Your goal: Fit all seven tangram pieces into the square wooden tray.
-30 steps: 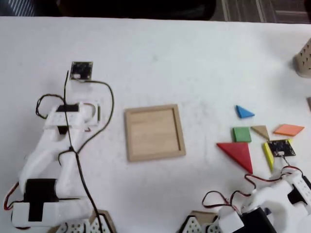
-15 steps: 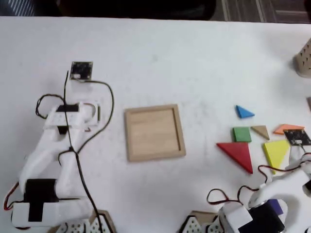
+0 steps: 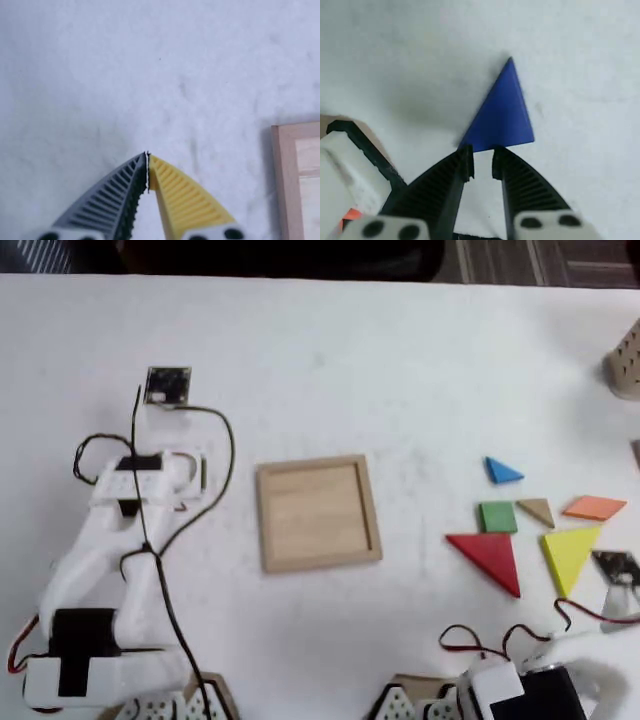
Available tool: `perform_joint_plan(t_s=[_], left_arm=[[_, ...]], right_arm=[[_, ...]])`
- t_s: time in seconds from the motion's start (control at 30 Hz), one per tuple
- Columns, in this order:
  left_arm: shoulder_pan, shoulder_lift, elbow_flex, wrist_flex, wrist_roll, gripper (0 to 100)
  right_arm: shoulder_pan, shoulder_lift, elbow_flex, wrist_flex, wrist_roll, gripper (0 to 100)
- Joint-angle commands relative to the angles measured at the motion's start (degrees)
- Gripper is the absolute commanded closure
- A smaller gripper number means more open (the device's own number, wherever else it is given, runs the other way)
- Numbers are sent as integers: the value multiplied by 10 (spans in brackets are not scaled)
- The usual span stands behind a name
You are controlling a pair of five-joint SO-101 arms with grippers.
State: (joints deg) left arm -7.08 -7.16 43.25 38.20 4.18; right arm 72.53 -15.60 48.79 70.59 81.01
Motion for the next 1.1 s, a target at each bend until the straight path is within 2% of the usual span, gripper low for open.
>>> perform_joint_plan(t_s=[0.0, 0.1, 0.47, 0.63, 0.8, 1.07], left_arm=[[8, -8, -18, -12, -6, 950], [8, -8, -18, -12, -6, 950], [8, -8, -18, -12, -6, 950], [8, -8, -18, -11, -6, 950], [8, -8, -18, -4, -6, 950], [8, -8, -19, -1, -6, 950]], right_arm=[[41, -3, 18, -17, 76, 963], [42, 0, 20, -21, 107, 982], [40, 2, 25, -89, 105, 981], [9, 1, 76, -173, 103, 981], [-46, -5, 78, -214, -15, 981], [-118, -3, 9, -213, -138, 981]])
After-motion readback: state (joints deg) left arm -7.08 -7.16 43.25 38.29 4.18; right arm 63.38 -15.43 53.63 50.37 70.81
